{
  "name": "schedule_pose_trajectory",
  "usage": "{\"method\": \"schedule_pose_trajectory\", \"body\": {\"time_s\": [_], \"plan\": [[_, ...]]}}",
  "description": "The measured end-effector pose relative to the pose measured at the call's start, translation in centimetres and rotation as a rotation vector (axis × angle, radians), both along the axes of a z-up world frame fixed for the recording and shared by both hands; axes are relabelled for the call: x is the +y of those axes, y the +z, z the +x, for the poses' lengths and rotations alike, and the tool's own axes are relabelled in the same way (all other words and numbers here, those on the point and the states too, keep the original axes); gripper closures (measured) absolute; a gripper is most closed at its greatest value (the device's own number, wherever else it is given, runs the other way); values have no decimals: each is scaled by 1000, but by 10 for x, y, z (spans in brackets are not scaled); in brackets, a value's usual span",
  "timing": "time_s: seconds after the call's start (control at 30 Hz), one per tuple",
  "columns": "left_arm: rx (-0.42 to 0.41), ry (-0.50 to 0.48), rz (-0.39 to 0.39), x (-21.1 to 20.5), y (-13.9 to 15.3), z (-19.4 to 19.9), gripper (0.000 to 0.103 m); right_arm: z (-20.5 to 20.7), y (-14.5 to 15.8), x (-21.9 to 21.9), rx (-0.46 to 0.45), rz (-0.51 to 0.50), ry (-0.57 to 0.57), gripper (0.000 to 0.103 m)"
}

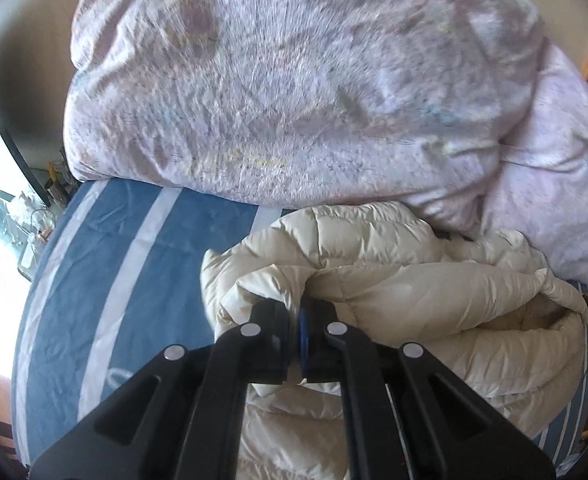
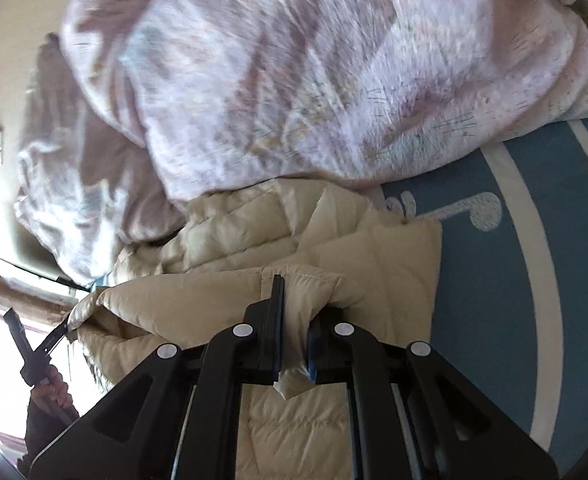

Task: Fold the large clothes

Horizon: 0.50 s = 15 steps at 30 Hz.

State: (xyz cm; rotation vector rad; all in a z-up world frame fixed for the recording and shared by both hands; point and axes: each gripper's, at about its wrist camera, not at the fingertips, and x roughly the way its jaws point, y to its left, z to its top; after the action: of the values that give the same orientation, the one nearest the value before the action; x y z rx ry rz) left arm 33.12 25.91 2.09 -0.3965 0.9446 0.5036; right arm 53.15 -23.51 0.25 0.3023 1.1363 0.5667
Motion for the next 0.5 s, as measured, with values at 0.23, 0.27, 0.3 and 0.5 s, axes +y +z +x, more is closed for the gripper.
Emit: {"method": "schedule_pose_trajectory", "body": {"time_s": [0.23, 0.27, 0.3, 0.5], "plan": [[4, 59, -106, 22, -34, 29, 92, 36, -28, 7, 96, 40, -68, 90], [-2, 69, -121, 25, -35, 32, 90, 40, -28, 5, 113, 57, -79, 90], [-7, 77, -133, 28, -36, 33, 85, 43, -27, 3, 124, 72, -86, 88], [-54, 83, -147, 36, -16, 39, 64, 48, 3, -19, 133, 172, -113, 66]]}}
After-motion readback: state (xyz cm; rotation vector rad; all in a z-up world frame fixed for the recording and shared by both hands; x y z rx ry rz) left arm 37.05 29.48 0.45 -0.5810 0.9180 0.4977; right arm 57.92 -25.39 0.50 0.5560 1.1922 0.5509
